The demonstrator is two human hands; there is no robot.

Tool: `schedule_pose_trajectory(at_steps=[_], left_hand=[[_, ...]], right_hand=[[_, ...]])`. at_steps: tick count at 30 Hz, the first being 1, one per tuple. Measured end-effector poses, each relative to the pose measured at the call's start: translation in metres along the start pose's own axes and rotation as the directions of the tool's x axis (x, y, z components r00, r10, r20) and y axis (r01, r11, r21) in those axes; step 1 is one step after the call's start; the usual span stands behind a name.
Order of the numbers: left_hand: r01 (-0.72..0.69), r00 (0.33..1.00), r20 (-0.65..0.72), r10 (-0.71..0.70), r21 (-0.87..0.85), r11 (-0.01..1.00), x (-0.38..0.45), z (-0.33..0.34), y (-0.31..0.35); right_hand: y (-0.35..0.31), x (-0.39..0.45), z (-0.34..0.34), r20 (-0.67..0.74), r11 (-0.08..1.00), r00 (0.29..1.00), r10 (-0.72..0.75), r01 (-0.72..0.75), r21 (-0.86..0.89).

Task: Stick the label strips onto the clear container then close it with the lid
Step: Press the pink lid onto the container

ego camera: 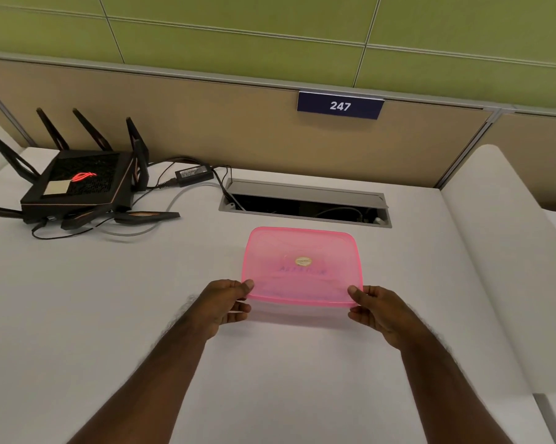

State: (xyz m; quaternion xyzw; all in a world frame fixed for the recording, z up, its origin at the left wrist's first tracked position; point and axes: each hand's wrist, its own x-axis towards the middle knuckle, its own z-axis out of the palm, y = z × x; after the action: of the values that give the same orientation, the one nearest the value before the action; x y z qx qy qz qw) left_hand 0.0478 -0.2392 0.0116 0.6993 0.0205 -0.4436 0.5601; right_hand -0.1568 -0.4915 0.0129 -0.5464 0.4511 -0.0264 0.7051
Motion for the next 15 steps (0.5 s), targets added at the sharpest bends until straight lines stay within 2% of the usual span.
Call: schedule_pose_trajectory(at_steps=[4,15], left_hand=[[-0.022,0.999,-0.026,0.024,0.055,0.998,-0.003,0.002,-0.001],[-0.050,0.999,0.000,0.050,0.051,0.997,-0.015,-0.016,-0.004]], right_hand=[[-0.001,-0.001,0.002,-0.011,1.000,1.000,-0.002,0.002,0.016],[-0.002,-0.034,0.022,0.001,0.998,0.999,-0.050,0.050,0.029]])
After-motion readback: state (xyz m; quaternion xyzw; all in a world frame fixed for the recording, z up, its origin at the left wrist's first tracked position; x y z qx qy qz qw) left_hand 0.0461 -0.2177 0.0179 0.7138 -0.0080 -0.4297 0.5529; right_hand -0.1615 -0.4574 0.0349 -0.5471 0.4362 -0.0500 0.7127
